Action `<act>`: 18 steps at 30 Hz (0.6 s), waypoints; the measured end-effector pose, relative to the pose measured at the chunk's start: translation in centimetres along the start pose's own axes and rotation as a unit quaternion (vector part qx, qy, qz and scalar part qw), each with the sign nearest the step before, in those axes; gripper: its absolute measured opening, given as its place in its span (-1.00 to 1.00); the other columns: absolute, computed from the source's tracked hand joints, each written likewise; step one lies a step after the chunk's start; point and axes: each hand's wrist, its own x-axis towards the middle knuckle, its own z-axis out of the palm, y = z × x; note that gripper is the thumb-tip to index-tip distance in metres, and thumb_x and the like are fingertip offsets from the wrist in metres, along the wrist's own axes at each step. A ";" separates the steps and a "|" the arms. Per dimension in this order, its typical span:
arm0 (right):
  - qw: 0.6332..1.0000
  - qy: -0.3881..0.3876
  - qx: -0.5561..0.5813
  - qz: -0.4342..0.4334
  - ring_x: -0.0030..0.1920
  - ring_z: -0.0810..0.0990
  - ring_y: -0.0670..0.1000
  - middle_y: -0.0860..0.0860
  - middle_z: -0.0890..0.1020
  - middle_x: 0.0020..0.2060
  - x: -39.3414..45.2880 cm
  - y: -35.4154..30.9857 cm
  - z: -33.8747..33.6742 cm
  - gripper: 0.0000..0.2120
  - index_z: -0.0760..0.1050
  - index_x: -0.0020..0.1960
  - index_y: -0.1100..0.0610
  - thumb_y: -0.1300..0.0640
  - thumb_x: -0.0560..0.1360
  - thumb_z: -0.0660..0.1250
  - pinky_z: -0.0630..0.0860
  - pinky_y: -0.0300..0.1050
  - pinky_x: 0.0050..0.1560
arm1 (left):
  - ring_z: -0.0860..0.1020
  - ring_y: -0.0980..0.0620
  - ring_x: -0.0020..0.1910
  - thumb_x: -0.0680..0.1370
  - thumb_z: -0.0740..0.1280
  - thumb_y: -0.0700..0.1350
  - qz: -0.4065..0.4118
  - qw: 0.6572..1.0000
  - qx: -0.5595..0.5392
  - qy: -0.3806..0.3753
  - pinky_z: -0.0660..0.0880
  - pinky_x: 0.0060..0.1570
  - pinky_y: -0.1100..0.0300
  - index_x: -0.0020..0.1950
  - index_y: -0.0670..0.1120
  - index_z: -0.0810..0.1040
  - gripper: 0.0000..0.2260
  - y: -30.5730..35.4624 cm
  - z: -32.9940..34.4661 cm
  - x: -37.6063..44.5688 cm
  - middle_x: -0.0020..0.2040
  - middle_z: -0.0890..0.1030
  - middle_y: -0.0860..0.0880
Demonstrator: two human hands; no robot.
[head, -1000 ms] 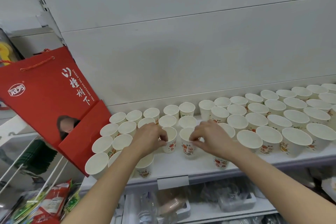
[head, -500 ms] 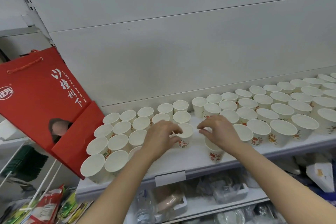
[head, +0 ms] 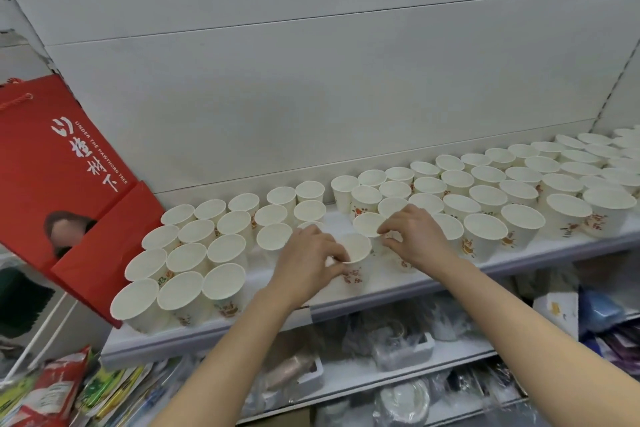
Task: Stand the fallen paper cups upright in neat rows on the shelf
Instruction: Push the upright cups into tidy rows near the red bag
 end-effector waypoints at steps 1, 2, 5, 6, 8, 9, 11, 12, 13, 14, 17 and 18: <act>1.000 -0.007 -0.007 -0.004 0.07 0.47 0.05 -0.08 0.66 -0.05 0.1 0.2 0.0 -0.84 0.65 0.01 -0.02 0.01 0.43 0.44 0.39 -0.03 0.05 | 0.44 0.07 -0.05 0.45 0.42 0.18 -0.028 0.999 -0.011 0.016 0.36 -0.03 0.11 -0.07 0.13 0.69 -0.83 -0.5 -0.6 -0.6 -0.10 0.65 0.18; 1.000 -0.012 -0.014 -0.011 0.08 0.47 0.04 -0.09 0.66 -0.03 0.3 0.3 -0.1 -0.83 0.65 0.02 -0.02 0.00 0.43 0.44 0.38 -0.03 0.06 | 0.43 0.09 -0.07 0.44 0.44 0.17 -0.057 0.998 -0.023 0.032 0.37 -0.05 0.12 -0.09 0.14 0.69 -0.84 -0.9 -1.2 -1.3 -0.13 0.64 0.20; 0.999 -0.022 -0.030 -0.038 0.06 0.46 0.03 -0.10 0.67 -0.05 0.9 0.7 -0.4 -0.85 0.66 -0.01 -0.03 -0.01 0.44 0.44 0.35 -0.06 0.05 | 0.43 0.15 -0.11 0.41 0.48 0.12 -0.134 0.986 -0.063 0.075 0.38 -0.13 0.15 -0.14 0.14 0.69 -0.90 -1.9 -2.6 -3.3 -0.18 0.63 0.22; 0.998 -0.028 -0.035 -0.046 0.04 0.46 0.02 -0.10 0.67 -0.06 1.1 0.8 -0.4 -0.87 0.66 -0.03 -0.04 -0.01 0.44 0.43 0.34 -0.07 0.04 | 0.45 0.19 -0.10 0.41 0.49 0.10 -0.157 0.981 -0.072 0.086 0.37 -0.16 0.19 -0.14 0.14 0.70 -0.91 -2.1 -3.0 -4.0 -0.19 0.63 0.23; 0.997 -0.031 -0.038 -0.059 0.01 0.46 0.01 -0.11 0.68 -0.08 1.2 0.9 -0.5 -0.90 0.66 -0.05 -0.05 0.00 0.45 0.42 0.33 -0.08 0.02 | 0.47 0.26 -0.10 0.40 0.50 0.07 -0.197 0.971 -0.084 0.105 0.38 -0.18 0.23 -0.16 0.14 0.70 -0.94 -2.2 -3.6 -5.4 -0.19 0.62 0.26; 0.997 -0.023 -0.031 -0.067 -0.01 0.48 0.02 -0.09 0.68 -0.10 1.2 1.0 -0.6 -0.91 0.67 -0.06 -0.04 0.01 0.45 0.43 0.32 -0.07 0.00 | 0.48 0.25 -0.10 0.40 0.51 0.07 -0.214 0.967 -0.084 0.111 0.40 -0.18 0.21 -0.17 0.14 0.70 -0.95 -2.3 -3.8 -5.9 -0.20 0.61 0.27; 0.996 0.022 0.004 -0.088 -0.06 0.50 0.07 -0.06 0.68 -0.18 0.8 0.7 -0.8 -0.94 0.67 -0.12 0.00 0.05 0.42 0.46 0.30 -0.07 -0.08 | 0.50 0.23 -0.11 0.41 0.51 0.07 -0.237 0.963 -0.076 0.108 0.42 -0.16 0.18 -0.17 0.14 0.70 -0.95 -2.4 -4.1 -6.3 -0.22 0.60 0.29; 0.993 0.051 0.032 -0.098 -0.09 0.51 0.08 -0.06 0.68 -0.22 0.5 0.3 -1.0 -0.95 0.67 -0.15 0.02 0.07 0.40 0.48 0.29 -0.09 -0.12 | 0.51 0.23 -0.12 0.41 0.51 0.07 -0.245 0.961 -0.069 0.106 0.43 -0.16 0.17 -0.17 0.14 0.70 -0.94 -2.4 -4.2 -6.3 -0.23 0.59 0.29; 0.989 0.075 0.065 -0.105 -0.12 0.51 0.06 -0.06 0.67 -0.24 0.1 -0.2 -1.1 -0.95 0.67 -0.17 0.03 0.10 0.38 0.50 0.30 -0.10 -0.14 | 0.51 0.21 -0.12 0.41 0.51 0.07 -0.254 0.960 -0.061 0.098 0.45 -0.16 0.15 -0.16 0.14 0.70 -0.94 -2.4 -4.1 -6.2 -0.23 0.59 0.28; 0.985 0.085 0.094 -0.115 -0.14 0.50 0.04 -0.07 0.66 -0.25 -0.4 -0.9 -1.1 -0.95 0.66 -0.18 0.04 0.11 0.37 0.51 0.32 -0.12 -0.17 | 0.51 0.19 -0.12 0.41 0.50 0.08 -0.264 0.959 -0.047 0.088 0.46 -0.15 0.13 -0.15 0.14 0.70 -0.94 -2.4 -4.1 -6.2 -0.23 0.60 0.27; 0.974 0.066 0.127 -0.173 -0.15 0.52 0.02 -0.09 0.66 -0.25 -1.9 -3.4 -0.3 -0.92 0.65 -0.20 0.05 0.14 0.35 0.54 0.45 -0.09 -0.22 | 0.51 0.12 -0.07 0.42 0.47 0.13 -0.282 0.958 0.023 0.053 0.47 -0.11 0.10 -0.14 0.18 0.69 -0.92 -2.4 -3.4 -6.2 -0.17 0.64 0.20; 0.971 0.060 0.125 -0.194 -0.17 0.53 0.03 -0.09 0.66 -0.25 -2.1 -4.1 0.3 -0.91 0.65 -0.20 0.05 0.14 0.34 0.54 0.47 -0.09 -0.22 | 0.50 0.09 -0.06 0.43 0.46 0.15 -0.283 0.957 0.050 0.045 0.45 -0.12 0.11 -0.13 0.19 0.69 -0.91 -2.4 -3.2 -6.3 -0.17 0.65 0.17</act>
